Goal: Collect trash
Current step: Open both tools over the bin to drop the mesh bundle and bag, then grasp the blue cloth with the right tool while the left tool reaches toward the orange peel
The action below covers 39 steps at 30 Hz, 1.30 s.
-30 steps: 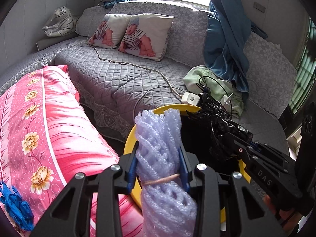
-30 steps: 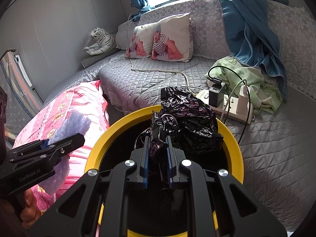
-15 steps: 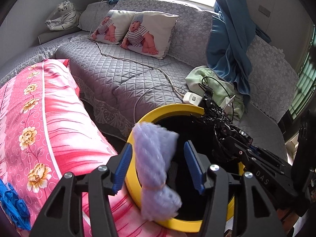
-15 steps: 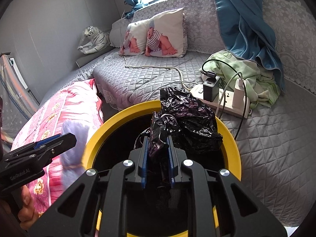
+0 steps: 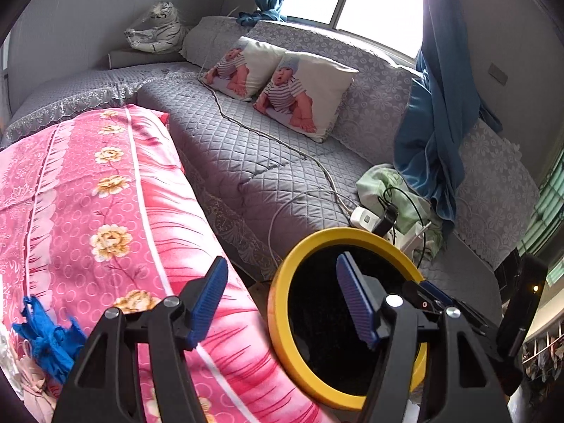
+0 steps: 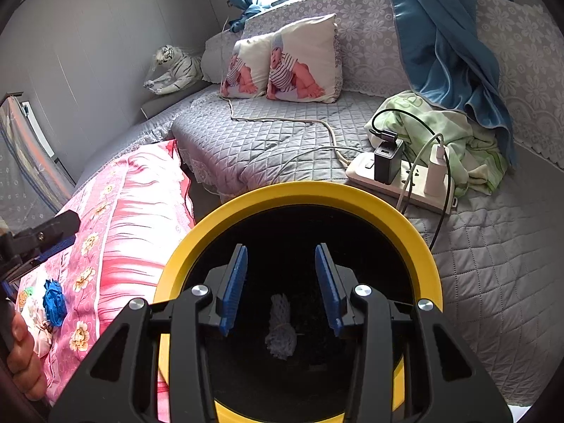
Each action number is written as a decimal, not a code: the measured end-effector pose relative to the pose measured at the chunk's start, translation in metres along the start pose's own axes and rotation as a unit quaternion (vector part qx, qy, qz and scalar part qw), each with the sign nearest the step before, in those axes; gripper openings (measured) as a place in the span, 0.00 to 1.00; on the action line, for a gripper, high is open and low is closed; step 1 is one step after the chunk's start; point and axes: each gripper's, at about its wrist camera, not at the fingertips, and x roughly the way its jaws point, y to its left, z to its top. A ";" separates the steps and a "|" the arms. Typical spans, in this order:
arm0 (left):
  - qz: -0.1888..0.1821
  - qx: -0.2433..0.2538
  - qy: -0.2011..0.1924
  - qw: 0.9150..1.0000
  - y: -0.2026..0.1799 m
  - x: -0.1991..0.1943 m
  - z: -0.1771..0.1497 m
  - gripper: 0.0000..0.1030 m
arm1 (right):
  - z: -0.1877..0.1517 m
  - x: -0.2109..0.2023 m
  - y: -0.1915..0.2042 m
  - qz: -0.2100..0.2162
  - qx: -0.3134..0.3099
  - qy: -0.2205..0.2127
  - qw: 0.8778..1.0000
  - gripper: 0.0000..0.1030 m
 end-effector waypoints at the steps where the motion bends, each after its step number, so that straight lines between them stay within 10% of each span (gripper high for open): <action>1: 0.009 -0.004 -0.009 1.000 0.006 -0.009 0.002 0.59 | 0.001 -0.002 0.005 0.004 -0.006 -0.001 1.000 0.37; 14: 0.136 -0.060 -0.096 0.984 0.120 -0.160 -0.020 0.68 | -0.001 -0.021 0.134 0.120 -0.130 -0.007 0.984 0.37; 22: 0.240 -0.122 -0.107 0.957 0.212 -0.240 -0.072 0.85 | -0.025 -0.018 0.224 0.193 -0.206 0.025 0.959 0.45; 39: 0.298 -0.220 -0.045 0.928 0.286 -0.274 -0.193 0.85 | -0.069 0.005 0.293 0.188 -0.318 0.069 0.927 0.52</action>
